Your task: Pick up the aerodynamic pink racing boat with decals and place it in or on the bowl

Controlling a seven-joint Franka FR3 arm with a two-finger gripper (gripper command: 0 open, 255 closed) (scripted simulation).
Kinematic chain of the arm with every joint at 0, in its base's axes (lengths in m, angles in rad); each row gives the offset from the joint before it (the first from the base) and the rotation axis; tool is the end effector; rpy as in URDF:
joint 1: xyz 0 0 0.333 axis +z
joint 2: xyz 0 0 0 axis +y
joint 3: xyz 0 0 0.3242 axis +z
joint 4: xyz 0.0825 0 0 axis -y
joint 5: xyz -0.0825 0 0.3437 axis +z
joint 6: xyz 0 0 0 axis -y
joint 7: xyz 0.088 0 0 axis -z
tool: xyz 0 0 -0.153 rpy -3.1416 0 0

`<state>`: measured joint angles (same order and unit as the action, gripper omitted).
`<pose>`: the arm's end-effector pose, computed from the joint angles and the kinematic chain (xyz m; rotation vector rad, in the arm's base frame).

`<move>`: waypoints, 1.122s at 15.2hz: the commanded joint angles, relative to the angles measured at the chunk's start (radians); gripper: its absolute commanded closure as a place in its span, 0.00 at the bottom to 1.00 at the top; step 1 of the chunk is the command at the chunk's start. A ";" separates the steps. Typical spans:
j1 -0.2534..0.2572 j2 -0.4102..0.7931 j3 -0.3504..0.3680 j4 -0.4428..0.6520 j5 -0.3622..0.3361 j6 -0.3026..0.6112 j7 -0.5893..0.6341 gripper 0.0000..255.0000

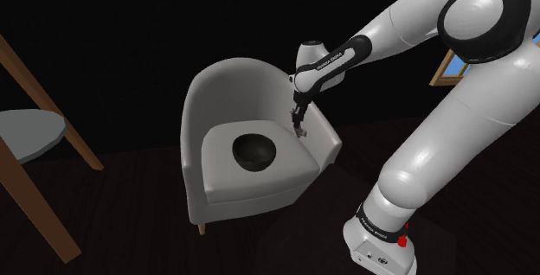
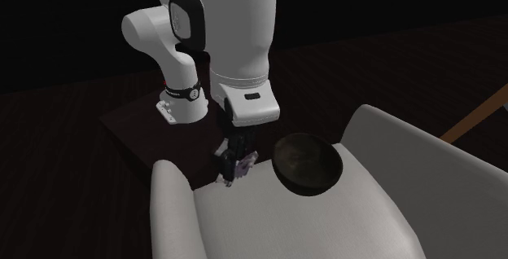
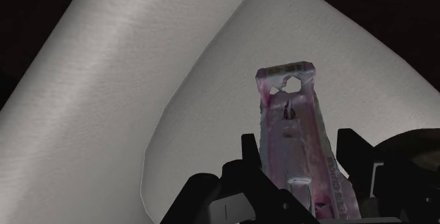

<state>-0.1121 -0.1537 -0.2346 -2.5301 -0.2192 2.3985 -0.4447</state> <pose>0.3940 -0.1497 0.3228 3.0024 0.3933 -0.0375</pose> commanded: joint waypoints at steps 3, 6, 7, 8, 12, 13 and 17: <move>0.040 0.006 0.050 0.022 0.015 -0.026 0.076 1.00; 0.080 0.028 0.097 0.051 0.031 -0.044 0.148 1.00; 0.092 0.037 0.113 0.063 0.036 -0.050 0.172 1.00; 0.105 0.047 0.127 0.077 0.041 -0.056 0.195 1.00; 0.154 0.096 0.183 0.142 0.058 -0.083 0.286 1.00; 0.166 0.110 0.197 0.161 0.061 -0.091 0.308 1.00; 0.197 0.160 0.229 0.212 0.066 -0.099 0.367 1.00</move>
<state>0.0786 -0.0082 -0.0118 -2.3323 -0.1544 2.3003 -0.0902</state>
